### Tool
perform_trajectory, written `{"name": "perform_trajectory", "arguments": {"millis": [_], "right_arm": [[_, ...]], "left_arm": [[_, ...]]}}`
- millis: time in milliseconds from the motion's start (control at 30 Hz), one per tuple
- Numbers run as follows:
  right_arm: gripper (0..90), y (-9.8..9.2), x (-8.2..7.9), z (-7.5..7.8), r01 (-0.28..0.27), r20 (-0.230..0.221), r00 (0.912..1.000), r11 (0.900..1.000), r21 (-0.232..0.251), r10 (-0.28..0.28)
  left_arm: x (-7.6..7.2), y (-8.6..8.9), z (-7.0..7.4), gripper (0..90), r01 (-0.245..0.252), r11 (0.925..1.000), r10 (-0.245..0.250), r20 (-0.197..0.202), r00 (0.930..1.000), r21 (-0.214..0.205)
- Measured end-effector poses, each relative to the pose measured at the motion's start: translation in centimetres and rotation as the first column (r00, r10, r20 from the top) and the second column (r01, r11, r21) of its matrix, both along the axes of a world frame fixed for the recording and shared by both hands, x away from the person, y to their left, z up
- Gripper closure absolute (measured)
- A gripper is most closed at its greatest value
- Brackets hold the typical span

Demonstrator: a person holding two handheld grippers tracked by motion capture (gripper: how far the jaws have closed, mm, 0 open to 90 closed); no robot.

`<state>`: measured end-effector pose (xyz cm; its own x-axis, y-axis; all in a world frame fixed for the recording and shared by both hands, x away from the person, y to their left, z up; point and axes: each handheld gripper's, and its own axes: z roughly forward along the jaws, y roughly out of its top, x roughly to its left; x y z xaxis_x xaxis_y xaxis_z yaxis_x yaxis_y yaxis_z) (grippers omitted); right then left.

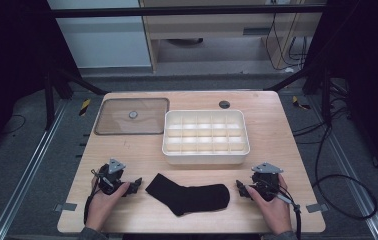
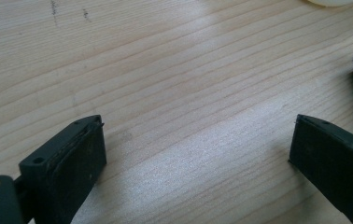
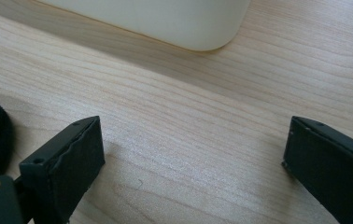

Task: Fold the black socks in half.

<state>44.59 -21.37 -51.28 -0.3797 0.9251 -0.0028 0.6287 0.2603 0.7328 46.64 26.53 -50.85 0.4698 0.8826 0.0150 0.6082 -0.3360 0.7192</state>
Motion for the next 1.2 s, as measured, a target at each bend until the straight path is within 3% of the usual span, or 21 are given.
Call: {"name": "perform_trajectory", "arguments": {"millis": [200, 500, 633, 667, 700, 733, 833, 900, 933, 1033, 1200], "right_arm": [[5.5, 0.0, 0.1, 0.0, 0.0, 0.001, 1.0, 1.0, 0.001, 0.0], [5.7, -0.2, 0.2, 0.0, -0.011, 0.003, 0.9999, 0.9999, -0.001, 0.011], [7.6, -0.2, 0.2, 0.0, -0.012, 0.006, 0.9999, 0.9999, -0.001, 0.012], [14.3, -0.2, 0.1, 0.1, -0.013, 0.013, 0.9998, 0.9999, 0.001, 0.013], [25.8, -0.4, -0.2, 0.4, -0.018, 0.027, 0.9995, 0.9998, 0.0, 0.018], [25.8, -0.4, -0.2, 0.4, -0.018, 0.027, 0.9995, 0.9998, 0.0, 0.018], [36.7, -0.5, -1.2, 1.3, -0.023, 0.09, 0.9957, 0.9997, -0.005, 0.023], [40.8, -0.3, -1.9, 1.9, -0.025, 0.121, 0.9923, 0.9996, -0.011, 0.026], [43.6, 0.0, -2.5, 2.4, -0.029, 0.135, 0.9904, 0.9996, -0.006, 0.029], [44.4, 0.8, -3.0, 2.7, -0.047, 0.154, 0.9869, 0.9988, -0.013, 0.048], [38.8, 2.0, -3.3, 2.9, -0.07, 0.136, 0.988, 0.9971, -0.03, 0.074]], "left_arm": [[0.0, -0.1, 0.0, 2.5, -0.002, 1.0, 0.002, -0.002, 1.0, 0.006], [-0.3, 0.0, 0.2, 5.5, -0.001, 0.9979, 0.0, -0.01, 1.0, -0.064], [-0.7, -1.0, 1.6, 7.3, 0.042, 0.9985, -0.042, -0.022, 0.9989, -0.037], [-0.7, -1.2, 1.9, 7.3, 0.048, 0.9982, -0.049, -0.029, 0.9984, -0.035], [-0.7, -1.7, 3.0, 7.3, 0.074, 0.9961, -0.076, -0.048, 0.996, -0.048], [-0.7, -1.7, 3.0, 7.3, 0.074, 0.9961, -0.076, -0.048, 0.996, -0.048], [-0.8, -2.6, 4.6, 7.3, 0.114, 0.9919, -0.119, -0.089, 0.9889, -0.056], [-0.9, -3.1, 5.3, 7.3, 0.136, 0.9901, -0.139, -0.111, 0.984, -0.033], [-1.0, -3.6, 5.6, 7.3, 0.155, 0.9879, -0.154, -0.139, 0.9783, 0.003], [-1.2, -4.1, 5.7, 7.4, 0.163, 0.9866, -0.159, -0.174, 0.9718, 0.006], [-1.3, -4.7, 5.8, 7.1, 0.181, 0.9834, -0.175, -0.204, 0.9632, 0.01]]}}
